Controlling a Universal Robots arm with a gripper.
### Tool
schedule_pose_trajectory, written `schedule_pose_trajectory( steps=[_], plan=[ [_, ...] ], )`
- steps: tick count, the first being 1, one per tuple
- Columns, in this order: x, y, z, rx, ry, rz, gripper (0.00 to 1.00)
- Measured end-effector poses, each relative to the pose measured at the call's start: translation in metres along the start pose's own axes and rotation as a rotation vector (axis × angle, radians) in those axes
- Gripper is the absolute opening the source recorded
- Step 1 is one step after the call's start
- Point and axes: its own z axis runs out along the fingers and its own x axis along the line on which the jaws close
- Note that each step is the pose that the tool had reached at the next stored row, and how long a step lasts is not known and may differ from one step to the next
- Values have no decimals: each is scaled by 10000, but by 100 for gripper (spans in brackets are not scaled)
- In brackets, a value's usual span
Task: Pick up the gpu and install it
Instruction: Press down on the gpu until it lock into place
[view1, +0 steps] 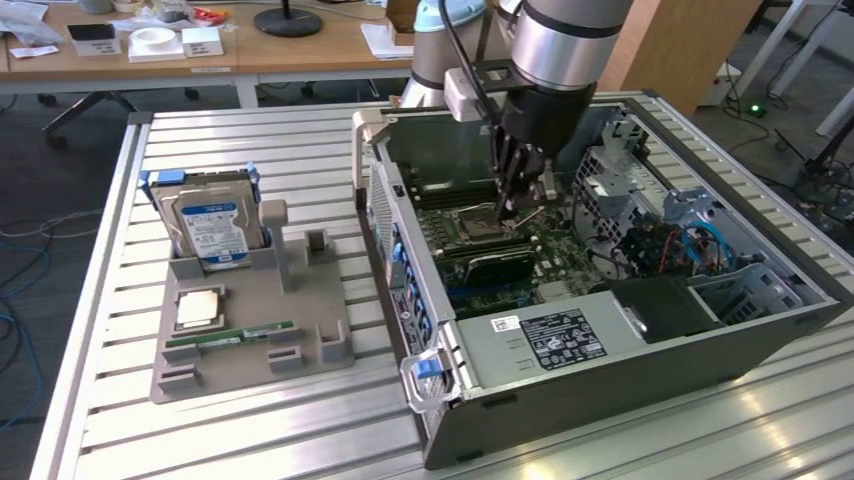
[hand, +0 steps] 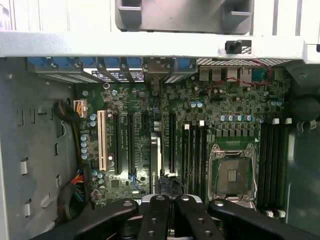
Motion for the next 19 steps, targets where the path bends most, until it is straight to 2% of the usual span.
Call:
schedule_pose_trajectory(
  steps=[19],
  plan=[
    [24,42,344,-4,1,-1,11]
  ],
)
